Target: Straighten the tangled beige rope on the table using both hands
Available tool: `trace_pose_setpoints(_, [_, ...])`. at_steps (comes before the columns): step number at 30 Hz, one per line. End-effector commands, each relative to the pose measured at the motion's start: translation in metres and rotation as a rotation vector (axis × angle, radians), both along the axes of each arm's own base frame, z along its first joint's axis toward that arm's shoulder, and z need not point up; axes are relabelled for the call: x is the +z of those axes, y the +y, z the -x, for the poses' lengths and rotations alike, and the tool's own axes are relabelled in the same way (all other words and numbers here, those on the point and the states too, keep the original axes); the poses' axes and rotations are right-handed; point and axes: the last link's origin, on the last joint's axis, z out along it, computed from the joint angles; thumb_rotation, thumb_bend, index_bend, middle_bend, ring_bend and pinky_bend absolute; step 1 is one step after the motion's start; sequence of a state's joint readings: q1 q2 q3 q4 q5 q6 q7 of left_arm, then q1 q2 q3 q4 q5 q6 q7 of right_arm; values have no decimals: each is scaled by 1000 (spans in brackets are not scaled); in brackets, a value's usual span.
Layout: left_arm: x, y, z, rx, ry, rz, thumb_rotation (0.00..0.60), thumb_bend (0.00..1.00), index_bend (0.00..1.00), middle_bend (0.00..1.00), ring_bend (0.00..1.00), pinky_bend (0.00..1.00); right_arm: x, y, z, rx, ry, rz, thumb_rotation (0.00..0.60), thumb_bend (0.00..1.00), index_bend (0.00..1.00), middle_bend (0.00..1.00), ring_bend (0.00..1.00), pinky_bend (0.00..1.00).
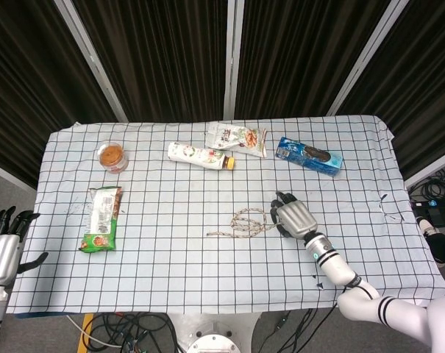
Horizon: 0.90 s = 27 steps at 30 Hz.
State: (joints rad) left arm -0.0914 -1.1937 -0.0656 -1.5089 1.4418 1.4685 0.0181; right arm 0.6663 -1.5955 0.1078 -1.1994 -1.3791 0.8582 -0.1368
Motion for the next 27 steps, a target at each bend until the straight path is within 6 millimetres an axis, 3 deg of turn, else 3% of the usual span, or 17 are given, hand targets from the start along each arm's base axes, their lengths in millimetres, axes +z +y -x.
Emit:
trace_pose_setpoints(1, [0,0,1,1,0,0,600,126,201,159,0,0,-1,2,0,4,3,1,600,347,542,269,64,117])
trace_pose_setpoints(11, [-1,1,1,-10,-4,1,600,126,202,159,0,0,-5,11,6,26,-8,48,600,387,597,285,64,89])
trace_pose_setpoints(16, [-3,13,-6,-64,-24,13,600,126,203,159,0,0,-3,17,4,49,-26,89,600,415,610,294,64,81])
trace_pose_setpoints(22, [-7,45,-34,-213,-65,106,600,128,214,159,0,0,4,24,-10,98,-41,134,600,464,625,305,64,71])
trace_pose_setpoints(27, [-20,77,-72,-352,-114,203,600,177,260,159,0,0,9,24,-26,126,-50,170,600,555,643,317,64,69])
